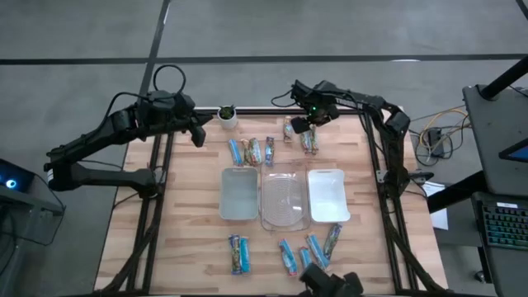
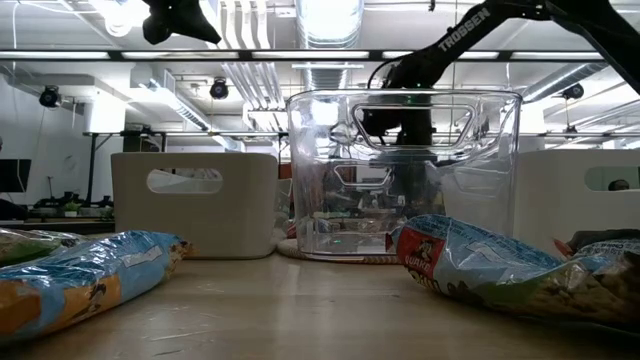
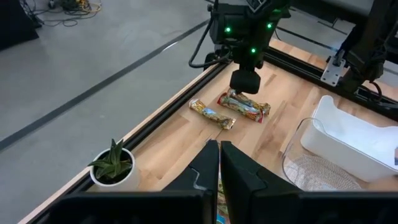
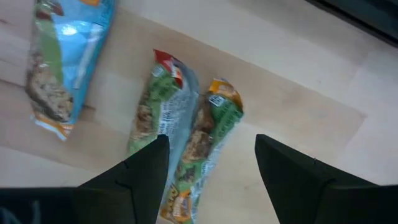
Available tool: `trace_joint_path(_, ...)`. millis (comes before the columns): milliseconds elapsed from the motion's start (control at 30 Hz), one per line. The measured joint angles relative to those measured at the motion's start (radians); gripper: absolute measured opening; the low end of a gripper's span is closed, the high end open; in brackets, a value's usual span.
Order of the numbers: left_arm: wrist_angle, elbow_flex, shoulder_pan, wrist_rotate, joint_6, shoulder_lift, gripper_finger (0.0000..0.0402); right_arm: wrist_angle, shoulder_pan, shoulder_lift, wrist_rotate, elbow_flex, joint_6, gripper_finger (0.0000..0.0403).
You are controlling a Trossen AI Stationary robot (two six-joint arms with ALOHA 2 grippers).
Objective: Pick and place Granola Bars by type
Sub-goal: Put the yellow granola bar into the white bin
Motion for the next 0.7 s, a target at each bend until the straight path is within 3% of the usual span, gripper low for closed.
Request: trace_joint_path(700,-0.001,0.0,0.0,0.0,-0.026,0.0,0.0,0.121,-0.016,-0.009,-0.059,-0.151,0.008,0.0226)
